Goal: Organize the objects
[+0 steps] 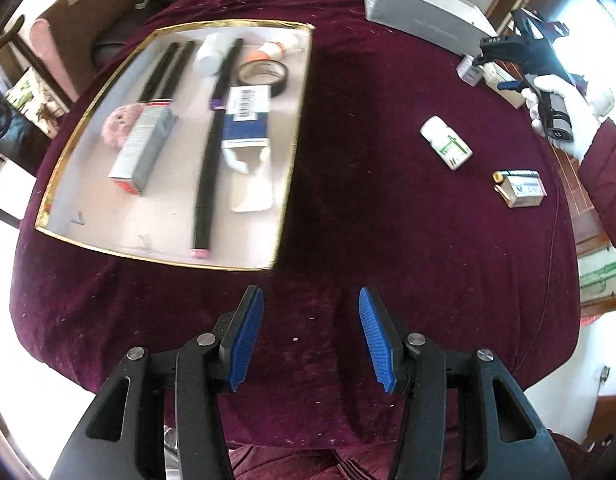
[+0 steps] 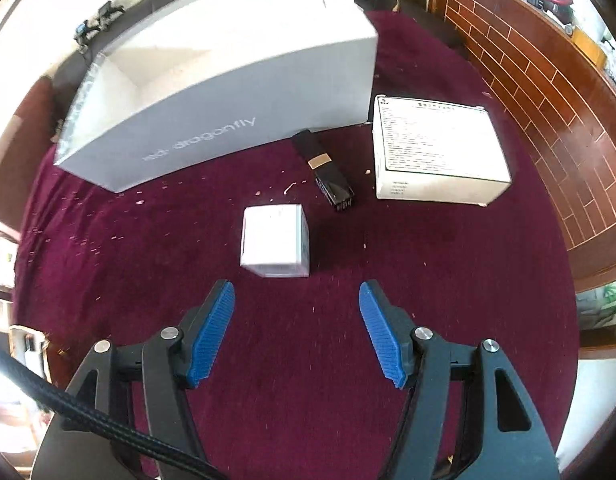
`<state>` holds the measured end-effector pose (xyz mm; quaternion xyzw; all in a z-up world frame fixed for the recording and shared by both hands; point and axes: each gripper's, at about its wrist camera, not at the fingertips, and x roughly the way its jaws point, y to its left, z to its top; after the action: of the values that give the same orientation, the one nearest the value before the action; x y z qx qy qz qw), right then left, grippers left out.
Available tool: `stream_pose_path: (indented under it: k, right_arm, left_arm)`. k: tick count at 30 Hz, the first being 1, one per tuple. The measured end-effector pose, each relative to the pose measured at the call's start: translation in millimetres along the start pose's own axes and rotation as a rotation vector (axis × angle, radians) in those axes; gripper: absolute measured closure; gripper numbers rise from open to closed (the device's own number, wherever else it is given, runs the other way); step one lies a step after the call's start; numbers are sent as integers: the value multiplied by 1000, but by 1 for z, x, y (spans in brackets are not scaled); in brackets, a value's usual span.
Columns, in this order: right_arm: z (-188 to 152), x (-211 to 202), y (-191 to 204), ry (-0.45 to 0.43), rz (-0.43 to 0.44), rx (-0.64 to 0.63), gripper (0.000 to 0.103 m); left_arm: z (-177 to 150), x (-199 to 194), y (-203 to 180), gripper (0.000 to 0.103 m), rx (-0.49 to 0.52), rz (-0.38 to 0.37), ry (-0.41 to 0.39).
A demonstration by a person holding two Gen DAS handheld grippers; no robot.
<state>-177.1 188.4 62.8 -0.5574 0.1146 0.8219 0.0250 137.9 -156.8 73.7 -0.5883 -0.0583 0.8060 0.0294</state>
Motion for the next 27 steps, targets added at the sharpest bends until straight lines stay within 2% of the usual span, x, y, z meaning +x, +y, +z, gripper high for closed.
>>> stream_pose_path:
  k: [5, 7, 8, 10, 12, 15, 22, 27]
  right_arm:
    - [6, 15, 9, 13, -70, -26, 39]
    - [7, 24, 19, 26, -132, -74, 40]
    - [6, 25, 21, 30, -141, -90, 42]
    - [5, 30, 29, 43, -149, -128, 61]
    - [2, 32, 35, 59, -155, -157, 70]
    - [-3, 31, 41, 61, -166, -183, 70]
    - [-19, 20, 37, 103, -112, -205, 70]
    - [-56, 6, 28, 173, -33, -241, 71]
  left_arm:
    - [-1, -16, 8, 59, -36, 41, -38]
    - [-3, -24, 11, 59, -57, 50, -58]
    - [-4, -27, 13, 59, -65, 50, -66]
    - [-7, -33, 17, 59, -77, 67, -76]
    - [-9, -36, 23, 59, -101, 78, -81]
    - [-12, -42, 32, 59, -138, 87, -88]
    - [-16, -50, 43, 59, -181, 92, -107]
    - [-12, -46, 47, 59, -194, 67, -96]
